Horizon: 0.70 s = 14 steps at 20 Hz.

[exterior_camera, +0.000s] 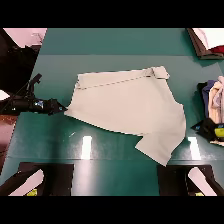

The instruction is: Fold the shirts.

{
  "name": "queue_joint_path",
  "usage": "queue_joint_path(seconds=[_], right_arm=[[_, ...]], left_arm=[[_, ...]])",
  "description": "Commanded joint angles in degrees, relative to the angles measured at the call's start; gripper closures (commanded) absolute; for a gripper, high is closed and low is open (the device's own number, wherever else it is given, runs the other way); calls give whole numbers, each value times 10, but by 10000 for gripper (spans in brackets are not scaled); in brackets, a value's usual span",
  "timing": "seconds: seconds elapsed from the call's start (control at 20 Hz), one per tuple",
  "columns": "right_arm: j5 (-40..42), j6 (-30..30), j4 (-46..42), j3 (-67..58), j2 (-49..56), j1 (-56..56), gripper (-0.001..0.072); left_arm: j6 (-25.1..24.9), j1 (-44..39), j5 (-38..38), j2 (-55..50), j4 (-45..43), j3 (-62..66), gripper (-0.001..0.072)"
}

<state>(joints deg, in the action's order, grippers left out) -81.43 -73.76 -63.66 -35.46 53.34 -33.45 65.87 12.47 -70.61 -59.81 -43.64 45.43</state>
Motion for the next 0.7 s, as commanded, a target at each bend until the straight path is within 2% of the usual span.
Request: queue_joint_path(seconds=[0.0, 0.2, 0.35, 0.4, 0.55, 0.6, 0.65], right_arm=[[21, 1, -9, 73, -2, -3, 263], [76, -16, -3, 104, -2, 50, 264], [104, -29, -2, 102, -2, 88, 351], [110, -30, 2, 102, -2, 102, 359], [124, -30, 12, 99, -2, 130, 643], [123, -30, 12, 90, -2, 138, 695], [116, -30, 12, 70, -2, 146, 695]], left_arm=[[1, 0, 1, 1, 4, 9, 683], [1, 0, 0, 1, 4, 9, 684], [1, 0, -1, 1, 4, 9, 683], [1, 0, -1, 1, 4, 9, 683], [1, 0, -3, 1, 4, 9, 683], [1, 0, -5, 1, 4, 9, 683], [1, 0, -3, 1, 8, 10, 684]])
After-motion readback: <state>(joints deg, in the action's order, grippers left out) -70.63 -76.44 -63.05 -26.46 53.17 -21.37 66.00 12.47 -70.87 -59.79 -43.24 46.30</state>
